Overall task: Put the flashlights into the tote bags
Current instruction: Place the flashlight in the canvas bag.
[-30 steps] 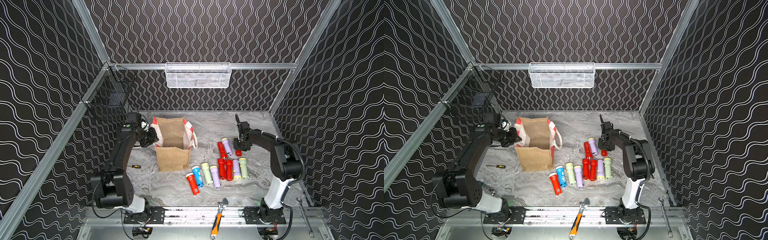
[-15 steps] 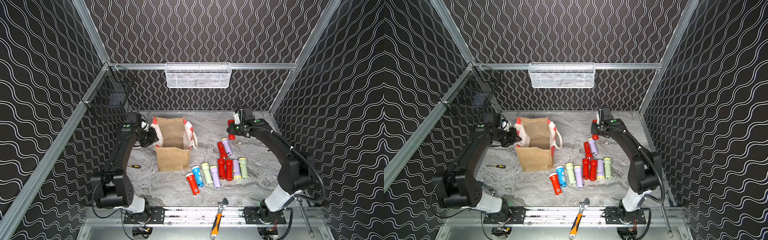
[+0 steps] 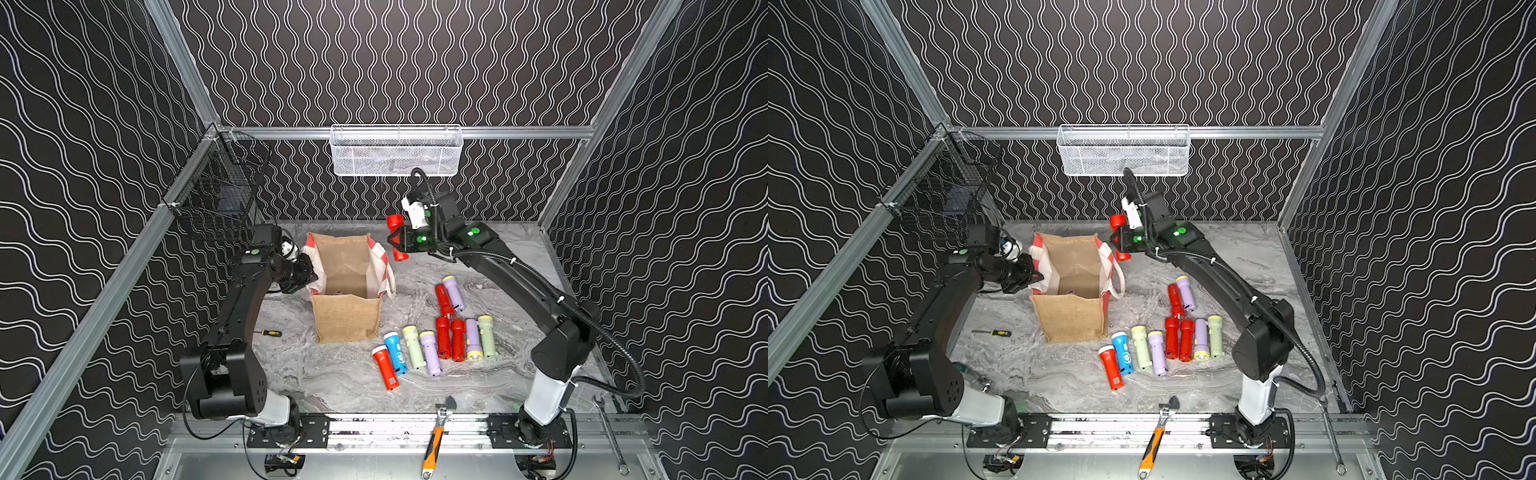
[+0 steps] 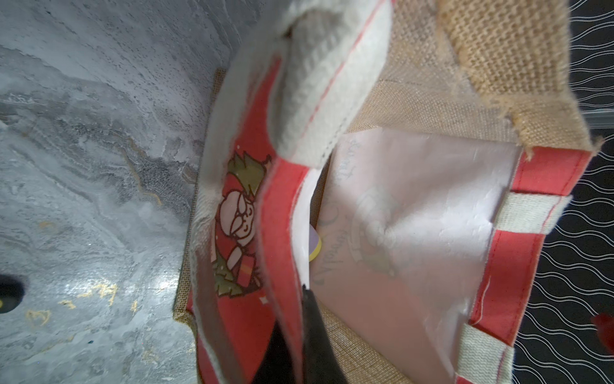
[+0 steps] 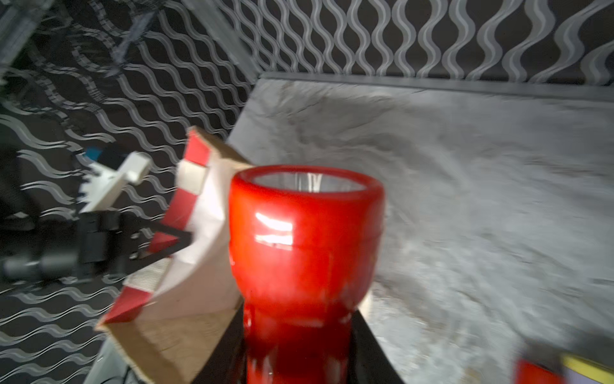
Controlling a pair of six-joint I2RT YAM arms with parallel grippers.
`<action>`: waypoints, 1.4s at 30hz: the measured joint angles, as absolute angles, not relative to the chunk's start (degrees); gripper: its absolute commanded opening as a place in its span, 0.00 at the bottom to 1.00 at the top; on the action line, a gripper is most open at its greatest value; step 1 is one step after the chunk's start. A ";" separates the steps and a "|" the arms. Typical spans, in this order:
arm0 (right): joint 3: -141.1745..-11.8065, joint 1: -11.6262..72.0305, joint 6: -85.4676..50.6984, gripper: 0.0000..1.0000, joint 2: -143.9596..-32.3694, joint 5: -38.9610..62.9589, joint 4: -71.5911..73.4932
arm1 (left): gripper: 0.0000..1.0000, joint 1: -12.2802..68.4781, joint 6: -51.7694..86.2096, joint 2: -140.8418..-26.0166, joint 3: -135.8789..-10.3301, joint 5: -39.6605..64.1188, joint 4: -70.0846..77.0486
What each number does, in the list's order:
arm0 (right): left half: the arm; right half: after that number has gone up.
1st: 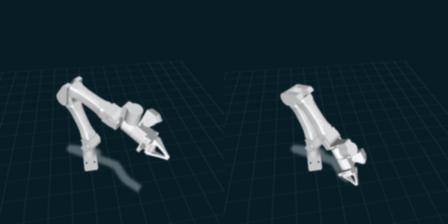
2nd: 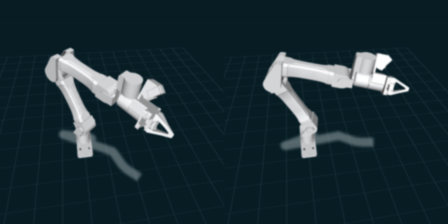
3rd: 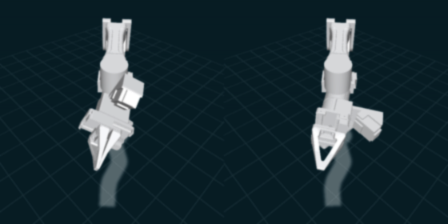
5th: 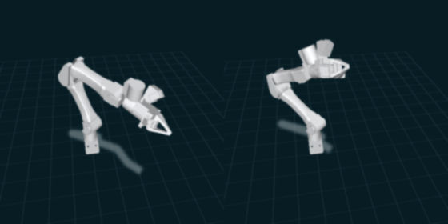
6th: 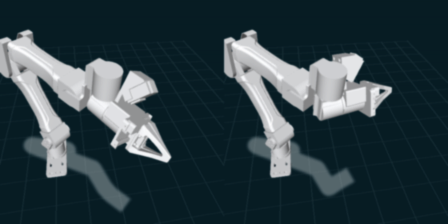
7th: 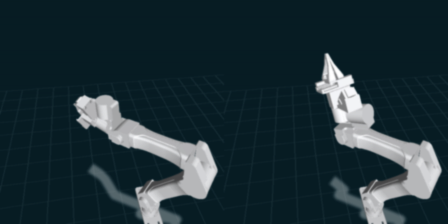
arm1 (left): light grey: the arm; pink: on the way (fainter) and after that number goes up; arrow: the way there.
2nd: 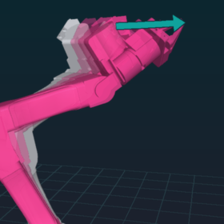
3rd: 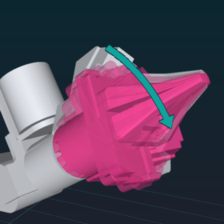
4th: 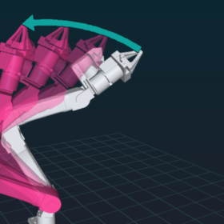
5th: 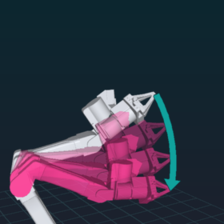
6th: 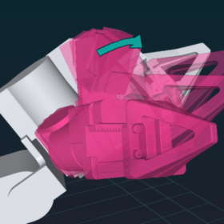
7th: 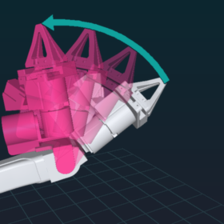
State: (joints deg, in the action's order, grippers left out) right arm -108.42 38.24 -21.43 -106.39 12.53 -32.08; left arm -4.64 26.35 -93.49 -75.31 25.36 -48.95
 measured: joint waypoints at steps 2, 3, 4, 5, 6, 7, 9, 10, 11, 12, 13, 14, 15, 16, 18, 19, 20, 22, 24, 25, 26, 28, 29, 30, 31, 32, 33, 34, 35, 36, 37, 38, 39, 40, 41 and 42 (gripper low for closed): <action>-109.38 40.03 -22.74 0.26 -107.98 13.85 -30.61 | 0.01 -4.67 26.17 -93.45 -75.24 25.52 -48.93; -109.78 40.75 -23.49 0.26 -108.79 14.33 -30.20 | 0.01 -4.64 26.17 -93.38 -75.05 25.65 -48.71; -110.28 41.67 -24.12 0.26 -109.89 14.87 -29.26 | 0.01 -4.64 26.17 -93.30 -74.81 25.74 -48.62; -110.69 42.68 -24.95 0.26 -111.26 15.81 -27.99 | 0.01 -4.64 26.17 -93.25 -74.59 25.78 -48.49; -111.04 43.42 -25.47 0.26 -112.31 16.47 -27.51 | 0.01 -4.64 26.17 -93.25 -74.46 25.82 -48.47; -111.50 44.23 -26.44 0.26 -113.58 17.39 -27.09 | 0.01 -4.64 26.17 -93.23 -74.26 25.96 -48.31; -112.68 45.58 -27.77 0.26 -115.90 18.98 -26.22 | 0.01 -4.64 26.17 -93.17 -74.00 26.11 -48.14; -113.47 46.13 -28.23 0.26 -117.16 19.92 -25.71 | 0.01 -4.64 26.15 -93.08 -73.84 26.13 -48.05; -113.99 46.41 -28.73 0.26 -117.99 20.49 -25.43 | 0.01 -4.64 26.11 -92.97 -73.78 26.13 -48.05; -114.58 46.65 -29.28 0.26 -118.89 20.75 -25.34 | 0.01 -4.64 25.93 -92.84 -73.69 26.15 -47.99; -115.00 46.78 -29.61 0.26 -119.70 21.08 -25.10 | 0.01 -4.67 25.89 -92.73 -73.67 26.15 -47.99; -115.20 46.92 -29.91 0.26 -120.38 21.39 -24.71 | 0.01 -4.64 25.61 -92.66 -73.60 26.15 -47.94; -115.28 47.13 -30.33 0.26 -121.01 21.65 -24.27 | 0.01 -4.67 25.50 -92.64 -73.56 26.15 -47.92; -115.28 47.22 -30.70 0.26 -121.62 21.74 -23.99 | 0.01 -4.67 25.41 -92.64 -73.54 26.15 -47.90; -115.28 47.44 -31.11 0.26 -122.69 22.13 -23.68 | 0.01 -4.64 25.23 -92.64 -73.47 26.15 -47.88; -115.26 47.62 -31.55 0.26 -123.26 22.20 -23.51 | 0.01 -4.64 25.17 -92.64 -73.41 26.17 -47.81; -115.07 47.75 -32.05 0.27 -123.79 22.50 -23.20 | 0.01 -4.64 25.15 -92.64 -73.32 26.17 -47.75; -114.21 47.92 -32.58 0.27 -124.77 22.98 -22.55 | 0.01 -4.67 25.12 -92.62 -73.06 26.30 -47.64; -113.65 47.97 -33.43 0.27 -125.97 23.09 -22.41 | 0.01 -4.67 25.10 -92.62 -73.03 26.37 -47.62; -113.56 48.01 -33.61 0.27 -126.67 23.16 -22.50 | 0.01 -4.67 25.08 -92.62 -73.03 26.37 -47.62; -113.49 48.01 -33.76 0.27 -127.26 23.16 -22.48 | 0.01 -4.67 25.06 -92.62 -73.03 26.37 -47.62; -113.49 48.07 -34.15 0.28 -128.53 23.20 -22.65 | 0.01 -4.67 24.95 -92.62 -72.99 26.35 -47.62; -113.49 48.05 -34.30 0.28 -129.12 23.31 -22.85 | 0.01 -4.67 24.93 -92.62 -72.95 26.35 -47.57; -113.51 48.05 -34.30 0.28 -129.69 23.40 -23.29 | 0.02 -4.67 24.91 -92.62 -72.84 26.37 -47.51; -113.62 48.05 -34.28 0.28 -130.28 23.42 -23.94 | 0.02 -4.67 24.84 -92.62 -72.73 26.37 -47.48; -113.78 48.07 -34.26 0.28 -130.74 23.42 -24.64 | 0.01 -4.67 24.67 -92.62 -72.73 26.37 -47.51; -114.08 48.12 -34.11 0.28 -131.28 23.40 -25.71 | 0.02 -4.67 24.51 -92.62 -72.73 26.37 -47.46; -114.24 48.14 -33.78 0.28 -131.70 23.38 -26.70 | 0.01 -4.67 24.23 -92.62 -72.73 26.39 -47.46; -114.34 48.16 -33.56 0.29 -132.00 23.33 -27.40 | 0.01 -4.67 24.03 -92.62 -72.71 26.39 -47.44; -114.37 48.18 -33.23 0.29 -132.27 23.22 -28.05 | 0.02 -4.67 24.03 -92.62 -72.66 26.41 -47.42; -114.37 48.18 -32.73 0.29 -132.49 23.09 -28.88 | 0.02 -4.67 23.94 -92.62 -72.62 26.50 -47.40; -114.32 48.18 -32.27 0.29 -132.60 23.03 -29.41 | 0.02 -4.67 23.88 -92.62 -72.55 26.57 -47.31; -114.13 48.21 -32.27 0.29 -132.68 22.94 -29.69 | 0.02 -4.64 23.83 -92.62 -72.40 26.59 -47.18; -113.80 48.21 -32.25 0.29 -132.77 22.92 -29.82 | 0.02 -4.64 23.83 -92.62 -72.36 26.59 -47.22; -113.51 48.23 -32.01 0.29 -132.86 22.85 -29.91 | 0.02 -4.64 23.81 -92.62 -72.34 26.59 -47.22; -113.16 48.25 -31.90 0.29 -133.01 22.65 -30.15 | 0.02 -4.64 23.79 -92.62 -72.34 26.61 -47.20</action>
